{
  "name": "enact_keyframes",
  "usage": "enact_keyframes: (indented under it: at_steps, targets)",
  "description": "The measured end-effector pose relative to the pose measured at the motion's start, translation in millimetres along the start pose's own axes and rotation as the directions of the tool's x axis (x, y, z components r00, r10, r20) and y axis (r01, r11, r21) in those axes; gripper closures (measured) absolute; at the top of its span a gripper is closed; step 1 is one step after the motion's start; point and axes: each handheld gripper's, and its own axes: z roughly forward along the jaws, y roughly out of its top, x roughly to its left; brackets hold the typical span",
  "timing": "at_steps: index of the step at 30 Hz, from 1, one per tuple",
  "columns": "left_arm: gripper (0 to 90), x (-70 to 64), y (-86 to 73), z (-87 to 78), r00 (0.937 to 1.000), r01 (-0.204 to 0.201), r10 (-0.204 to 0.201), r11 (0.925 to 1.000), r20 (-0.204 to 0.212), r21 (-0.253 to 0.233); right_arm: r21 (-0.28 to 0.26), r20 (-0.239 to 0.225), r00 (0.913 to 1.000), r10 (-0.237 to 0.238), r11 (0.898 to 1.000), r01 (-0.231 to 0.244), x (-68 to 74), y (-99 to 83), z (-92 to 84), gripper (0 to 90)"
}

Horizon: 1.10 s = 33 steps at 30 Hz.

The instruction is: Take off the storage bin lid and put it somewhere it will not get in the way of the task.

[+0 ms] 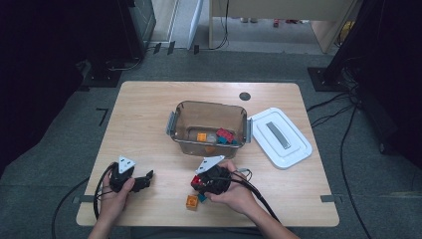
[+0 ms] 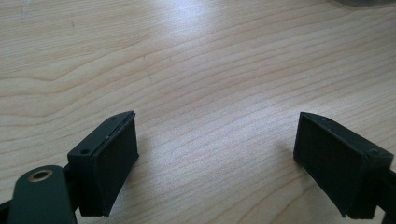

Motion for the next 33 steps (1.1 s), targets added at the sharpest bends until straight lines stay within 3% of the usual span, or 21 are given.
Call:
enact_keyframes:
  at_steps: [18,33]
  targets:
    - [13.6,0.0,0.0,-0.1,1.0000,0.000,0.000,1.0000,0.000,0.001,-0.071,-0.022,0.9997,-0.006,0.997,0.005,-4.7,16.9,-32.6,59.7]
    - [13.5,-0.1,0.0,0.1,1.0000,0.002,-0.002,1.0000,0.000,0.000,-0.138,0.002,0.9999,-0.014,0.990,0.014,-20.9,43.3,-80.2,59.7]
